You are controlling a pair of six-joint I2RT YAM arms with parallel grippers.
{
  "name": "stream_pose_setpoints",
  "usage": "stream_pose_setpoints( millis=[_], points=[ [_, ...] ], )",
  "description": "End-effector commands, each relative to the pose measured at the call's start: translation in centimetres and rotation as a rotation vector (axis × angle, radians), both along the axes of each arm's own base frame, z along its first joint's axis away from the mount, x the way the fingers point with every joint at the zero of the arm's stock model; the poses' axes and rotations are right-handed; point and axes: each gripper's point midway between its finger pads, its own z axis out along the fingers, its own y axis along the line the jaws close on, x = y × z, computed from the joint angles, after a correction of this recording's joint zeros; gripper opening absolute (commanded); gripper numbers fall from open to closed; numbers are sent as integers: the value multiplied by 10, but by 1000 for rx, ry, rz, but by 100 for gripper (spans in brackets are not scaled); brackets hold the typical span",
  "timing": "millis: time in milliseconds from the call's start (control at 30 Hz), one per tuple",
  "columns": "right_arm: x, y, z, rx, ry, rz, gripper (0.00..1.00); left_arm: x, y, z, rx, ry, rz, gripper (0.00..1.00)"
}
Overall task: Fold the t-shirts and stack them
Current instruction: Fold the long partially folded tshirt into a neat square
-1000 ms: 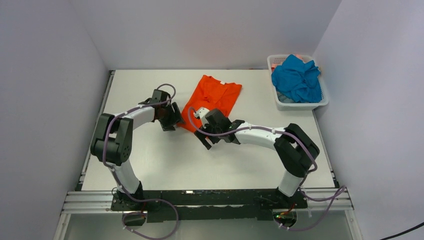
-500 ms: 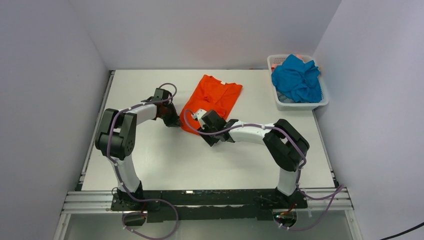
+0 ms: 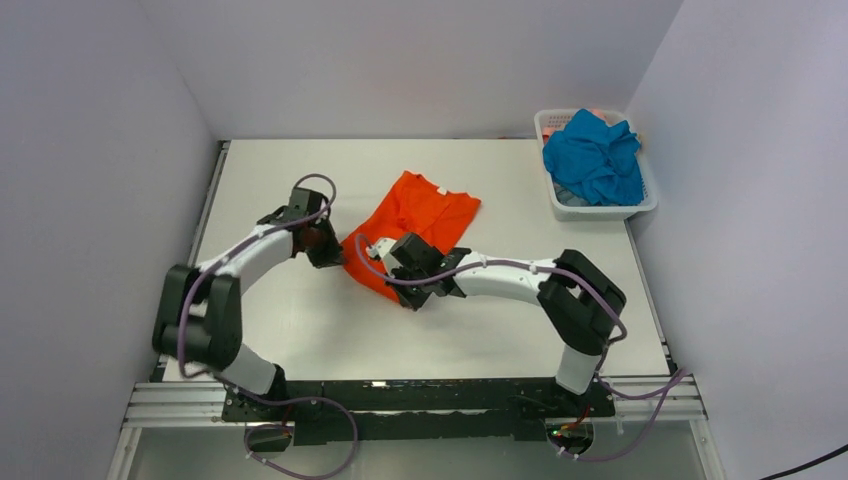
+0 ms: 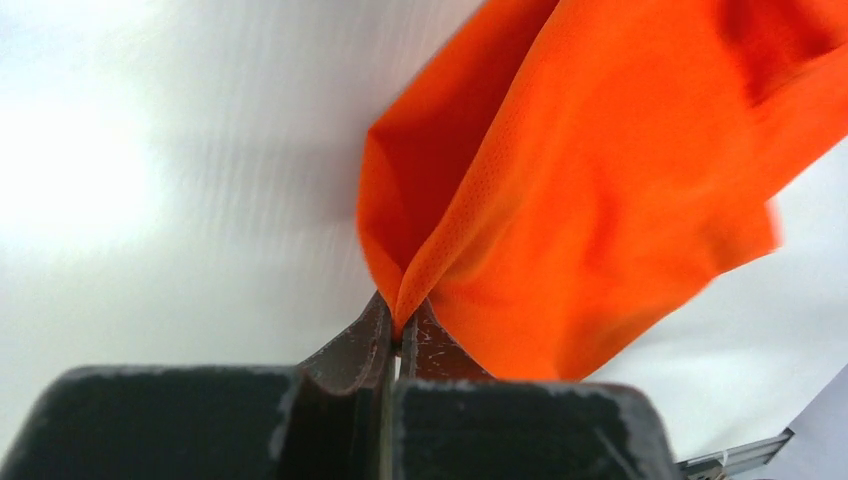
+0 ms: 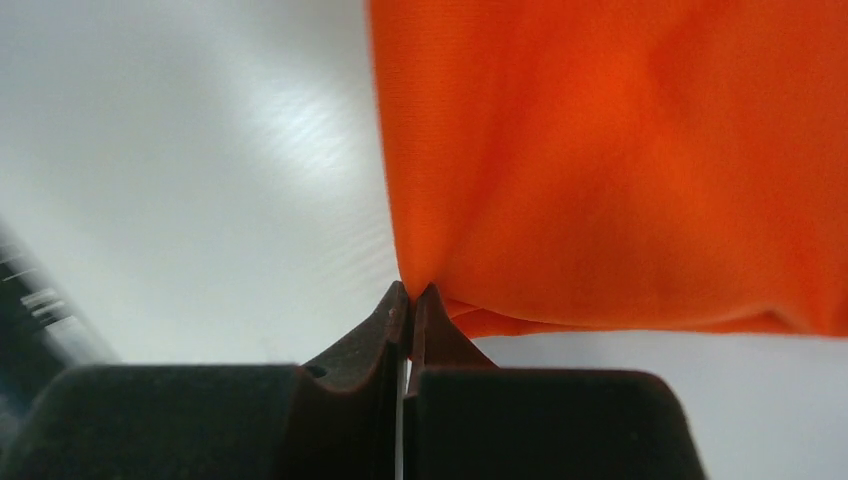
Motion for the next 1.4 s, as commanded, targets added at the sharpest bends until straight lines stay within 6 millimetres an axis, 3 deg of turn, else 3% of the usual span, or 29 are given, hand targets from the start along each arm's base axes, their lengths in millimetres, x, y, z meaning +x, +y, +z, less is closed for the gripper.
stream_pose_setpoints(
  millis=[0,100,267,433,533,900,1267,1367],
  points=[
    [-65,44,85,302,199,153,0,-23,35,47,108,-114,88,0],
    [-99,57,126,454,315,264,0,-41,48,68,132,-150,128,0],
    [-128,63,177,627,410,375,0,-57,58,111,114,-281,179,0],
    [-121,61,182,625,412,305,0,-46,34,149,-26,-430,121,0],
    [-115,54,186,663,414,269,0,-34,21,160,-62,-449,84,0],
    [-50,-11,152,687,440,-98,0,29,-33,155,-66,-414,-26,0],
    [11,-72,106,593,396,-379,0,86,-81,112,-48,-325,-94,0],
    [19,-82,94,567,404,-414,0,98,-89,98,-46,-296,-108,0]
  ],
)
